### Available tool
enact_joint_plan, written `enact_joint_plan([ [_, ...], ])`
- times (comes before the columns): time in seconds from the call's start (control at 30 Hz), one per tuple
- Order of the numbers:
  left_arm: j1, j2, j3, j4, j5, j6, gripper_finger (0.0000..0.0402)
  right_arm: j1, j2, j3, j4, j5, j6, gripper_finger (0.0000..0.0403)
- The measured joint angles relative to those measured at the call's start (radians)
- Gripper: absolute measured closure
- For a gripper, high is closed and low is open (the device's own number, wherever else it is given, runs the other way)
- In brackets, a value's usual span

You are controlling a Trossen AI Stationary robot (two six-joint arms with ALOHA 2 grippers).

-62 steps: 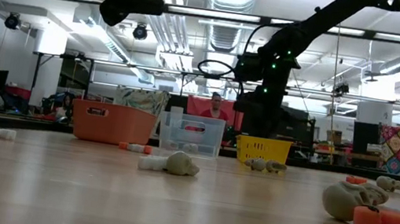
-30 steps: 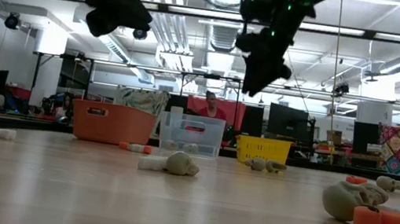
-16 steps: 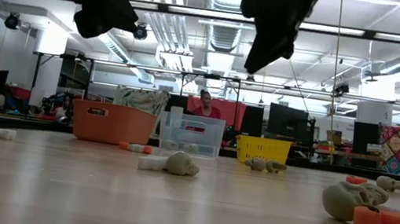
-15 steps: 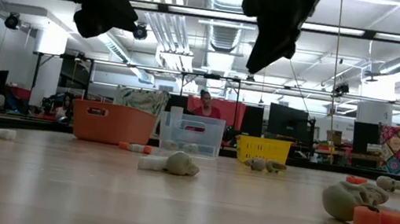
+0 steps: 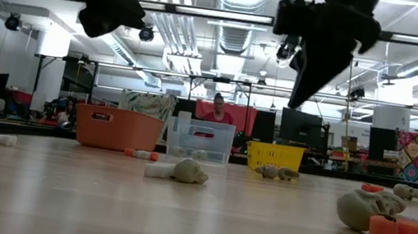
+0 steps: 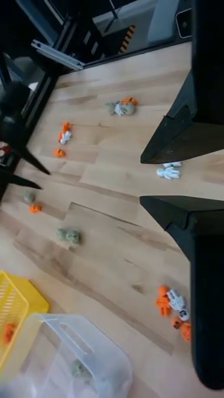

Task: Sort Halloween decoration
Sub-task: Put the gray skull toy into the transparent bin

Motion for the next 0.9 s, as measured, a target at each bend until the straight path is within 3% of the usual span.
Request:
enact_joint_plan([
  [0.17, 0.000, 0.000, 0.000, 0.032, 0.000, 0.027, 0.0326, 0.011, -0.016, -0.119, 0.159, 0.000, -0.023, 0.0313],
  [0.37, 0.000, 0.000, 0.000, 0.038, -0.001, 0.044, 0.0326, 0.011, -0.038, -0.278, 0.480, 0.006, -0.124, 0.0321],
  [0.5, 0.001, 0.000, 0.000, 0.037, -0.001, 0.046, 0.0326, 0.011, -0.040, -0.353, 0.644, 0.105, -0.159, 0.0324],
  [0.67, 0.001, 0.000, 0.000, 0.040, -0.004, 0.054, 0.0326, 0.004, -0.030, -0.396, 0.707, 0.214, -0.185, 0.0320],
  [0.9, 0.001, 0.000, 0.000, 0.067, -0.005, 0.080, 0.0326, -0.013, -0.029, -0.425, 0.726, 0.221, -0.199, 0.0323],
])
